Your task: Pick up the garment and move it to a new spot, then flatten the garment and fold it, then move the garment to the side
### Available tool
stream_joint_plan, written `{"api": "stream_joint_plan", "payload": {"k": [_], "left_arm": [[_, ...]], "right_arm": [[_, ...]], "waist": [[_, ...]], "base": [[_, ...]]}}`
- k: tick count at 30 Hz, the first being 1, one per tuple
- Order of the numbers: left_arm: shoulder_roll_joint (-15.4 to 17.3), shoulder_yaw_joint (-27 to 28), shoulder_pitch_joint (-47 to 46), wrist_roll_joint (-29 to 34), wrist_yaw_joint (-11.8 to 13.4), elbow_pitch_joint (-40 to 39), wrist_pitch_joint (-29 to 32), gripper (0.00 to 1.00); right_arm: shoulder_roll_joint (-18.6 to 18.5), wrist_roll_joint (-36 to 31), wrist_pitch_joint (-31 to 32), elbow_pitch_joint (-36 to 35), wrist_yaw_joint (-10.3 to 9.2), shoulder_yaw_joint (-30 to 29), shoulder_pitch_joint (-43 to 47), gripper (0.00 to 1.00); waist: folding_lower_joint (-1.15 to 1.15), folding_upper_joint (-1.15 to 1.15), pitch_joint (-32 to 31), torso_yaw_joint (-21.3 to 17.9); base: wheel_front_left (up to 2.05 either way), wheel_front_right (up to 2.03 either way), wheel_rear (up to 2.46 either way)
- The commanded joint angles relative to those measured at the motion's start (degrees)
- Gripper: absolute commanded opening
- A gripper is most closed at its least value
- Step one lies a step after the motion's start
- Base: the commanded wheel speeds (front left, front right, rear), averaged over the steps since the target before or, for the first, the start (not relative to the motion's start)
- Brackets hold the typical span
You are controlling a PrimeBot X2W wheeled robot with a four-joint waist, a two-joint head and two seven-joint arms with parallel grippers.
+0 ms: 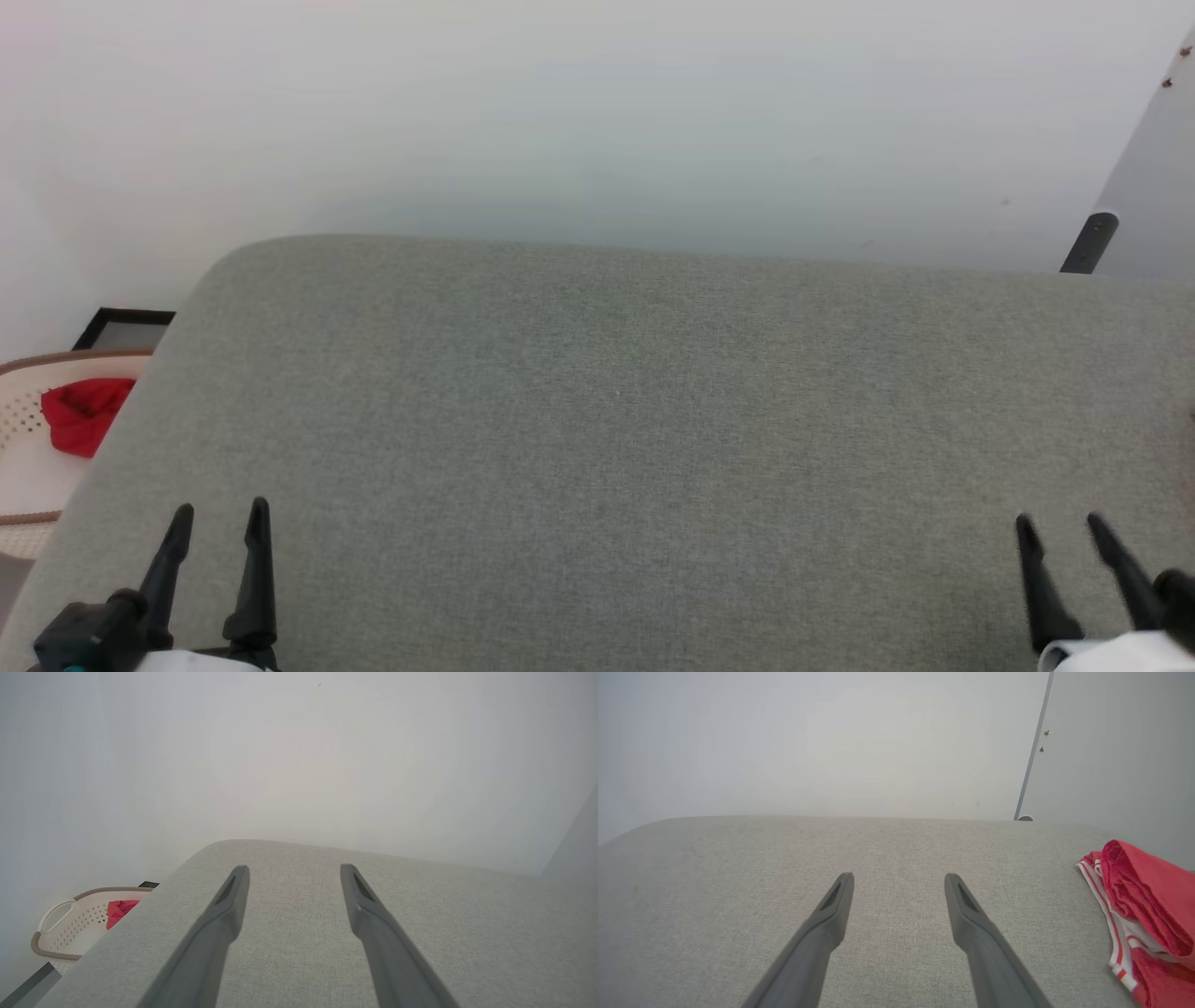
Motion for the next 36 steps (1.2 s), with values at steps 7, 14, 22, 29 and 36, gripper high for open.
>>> {"api": "stream_joint_plan", "payload": {"k": [7, 14, 22, 29, 36], "left_arm": [[0.06, 0.43, 1.06, 0.53, 0.09, -0.55, 0.06, 1.00], [0.22, 0.14, 1.19, 0.62, 0.09, -0.81, 0.06, 1.00], [0.37, -0.42, 1.57, 0.87, 0.09, -0.96, 0.06, 1.00], [0.39, -0.73, 1.39, 0.67, 0.08, -0.65, 0.06, 1.00], [0.31, -0.53, 1.22, 0.63, 0.09, -0.57, 0.07, 1.00]], "right_arm": [[2.65, -1.30, -0.09, -1.37, -0.07, 0.42, 3.67, 1.00], [4.19, -1.57, -0.11, -2.50, -0.07, 0.67, 5.63, 1.00], [4.81, -1.85, 0.32, -3.36, -0.07, 0.79, 6.33, 1.00], [4.24, -3.01, -0.88, -4.32, -0.07, 1.59, 6.43, 1.00], [4.03, -4.65, -2.50, -5.74, -0.07, 2.14, 6.49, 1.00]], "waist": [[0.00, 0.00, 0.24, 0.37], [0.00, 0.00, 0.58, 0.25], [0.00, 0.00, 0.88, -0.16], [0.00, 0.00, 1.01, -0.24], [0.00, 0.00, 1.02, -0.30]], "base": [[0.00, 0.00, 0.00], [0.00, 0.00, 0.00], [0.00, 0.00, 0.00], [0.00, 0.00, 0.00], [0.00, 0.00, 0.00]]}}
